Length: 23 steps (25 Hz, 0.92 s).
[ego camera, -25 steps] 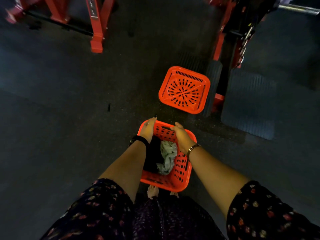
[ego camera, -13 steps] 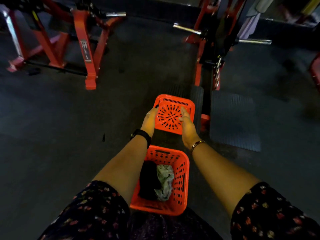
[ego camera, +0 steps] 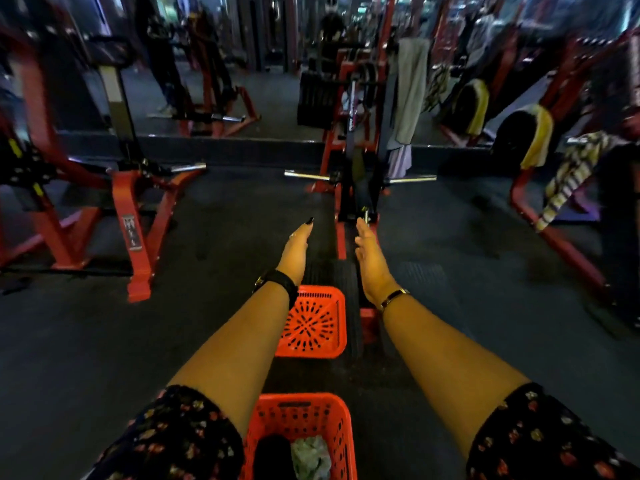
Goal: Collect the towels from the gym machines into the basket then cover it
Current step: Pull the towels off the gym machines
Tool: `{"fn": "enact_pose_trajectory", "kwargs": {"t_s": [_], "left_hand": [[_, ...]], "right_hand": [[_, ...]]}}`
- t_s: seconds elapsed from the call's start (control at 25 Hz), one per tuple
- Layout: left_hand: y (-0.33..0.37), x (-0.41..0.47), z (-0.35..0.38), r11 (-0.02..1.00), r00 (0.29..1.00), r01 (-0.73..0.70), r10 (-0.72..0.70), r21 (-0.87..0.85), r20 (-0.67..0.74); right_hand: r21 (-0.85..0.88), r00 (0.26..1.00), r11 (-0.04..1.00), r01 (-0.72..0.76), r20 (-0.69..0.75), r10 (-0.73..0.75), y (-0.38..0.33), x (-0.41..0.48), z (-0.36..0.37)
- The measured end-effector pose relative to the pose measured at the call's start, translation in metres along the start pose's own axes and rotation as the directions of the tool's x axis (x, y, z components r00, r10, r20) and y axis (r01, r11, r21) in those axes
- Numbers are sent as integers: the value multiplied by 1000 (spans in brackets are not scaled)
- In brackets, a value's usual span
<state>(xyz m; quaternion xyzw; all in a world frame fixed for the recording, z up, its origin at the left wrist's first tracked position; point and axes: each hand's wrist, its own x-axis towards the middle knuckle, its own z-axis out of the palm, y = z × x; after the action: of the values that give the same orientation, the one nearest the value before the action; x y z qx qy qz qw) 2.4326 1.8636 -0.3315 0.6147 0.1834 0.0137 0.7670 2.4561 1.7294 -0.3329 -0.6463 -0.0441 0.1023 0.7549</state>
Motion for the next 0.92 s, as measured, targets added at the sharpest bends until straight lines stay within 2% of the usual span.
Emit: {"fn": "enact_pose_trajectory", "kwargs": {"t_s": [0.24, 0.36, 0.48, 0.64, 0.92], "left_hand": [[54, -10, 60, 989, 986, -145, 141, 39, 91], [65, -17, 101, 974, 967, -220, 210, 54, 146], [64, -20, 144, 957, 949, -272, 250, 99, 193], [59, -15, 207, 960, 948, -264, 241, 92, 208], [36, -13, 380, 963, 937, -271, 265, -7, 226]], "right_hand": [[-3, 994, 995, 96, -45, -96, -63, -7, -40], [-45, 984, 989, 143, -98, -146, -87, -17, -75], [-45, 983, 986, 161, -86, -165, -109, -34, -113], [-85, 972, 976, 200, -106, -208, -130, -37, -173], [-112, 978, 986, 125, -151, -142, -172, -28, -328]]}}
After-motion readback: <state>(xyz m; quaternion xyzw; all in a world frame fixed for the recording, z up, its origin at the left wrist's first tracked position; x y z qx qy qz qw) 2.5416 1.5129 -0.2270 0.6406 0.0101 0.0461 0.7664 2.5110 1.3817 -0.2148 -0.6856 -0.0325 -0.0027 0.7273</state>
